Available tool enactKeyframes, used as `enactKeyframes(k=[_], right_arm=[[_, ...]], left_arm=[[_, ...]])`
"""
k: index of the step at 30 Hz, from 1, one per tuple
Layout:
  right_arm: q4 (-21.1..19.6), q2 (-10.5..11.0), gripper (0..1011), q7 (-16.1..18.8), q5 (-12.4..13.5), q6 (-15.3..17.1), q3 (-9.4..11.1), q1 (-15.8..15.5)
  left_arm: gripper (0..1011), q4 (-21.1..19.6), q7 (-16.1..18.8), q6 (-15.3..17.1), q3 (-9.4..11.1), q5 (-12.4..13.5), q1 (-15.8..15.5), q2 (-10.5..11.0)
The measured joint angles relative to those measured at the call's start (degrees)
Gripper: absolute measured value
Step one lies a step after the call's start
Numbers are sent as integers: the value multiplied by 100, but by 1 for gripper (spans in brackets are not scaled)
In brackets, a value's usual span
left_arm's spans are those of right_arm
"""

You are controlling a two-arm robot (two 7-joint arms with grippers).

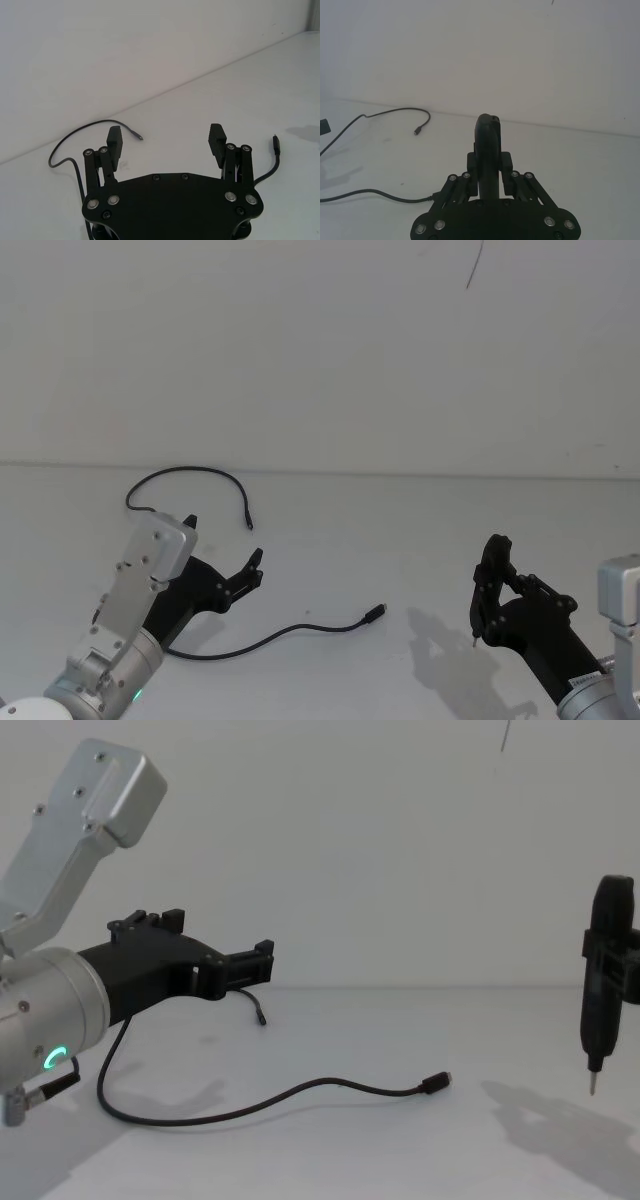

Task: Pick up the data cable with the one hand.

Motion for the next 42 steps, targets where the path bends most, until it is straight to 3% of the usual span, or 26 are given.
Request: enactKeyframes(k=[28, 42], right_arm=[[0, 0, 269, 0, 0, 0, 0, 0], [0, 0, 269, 0, 0, 0, 0, 0]], left_arm=[[1001, 3, -28, -6, 0, 0, -14, 6], [1001, -26, -768, 215, 66, -92, -303, 286]])
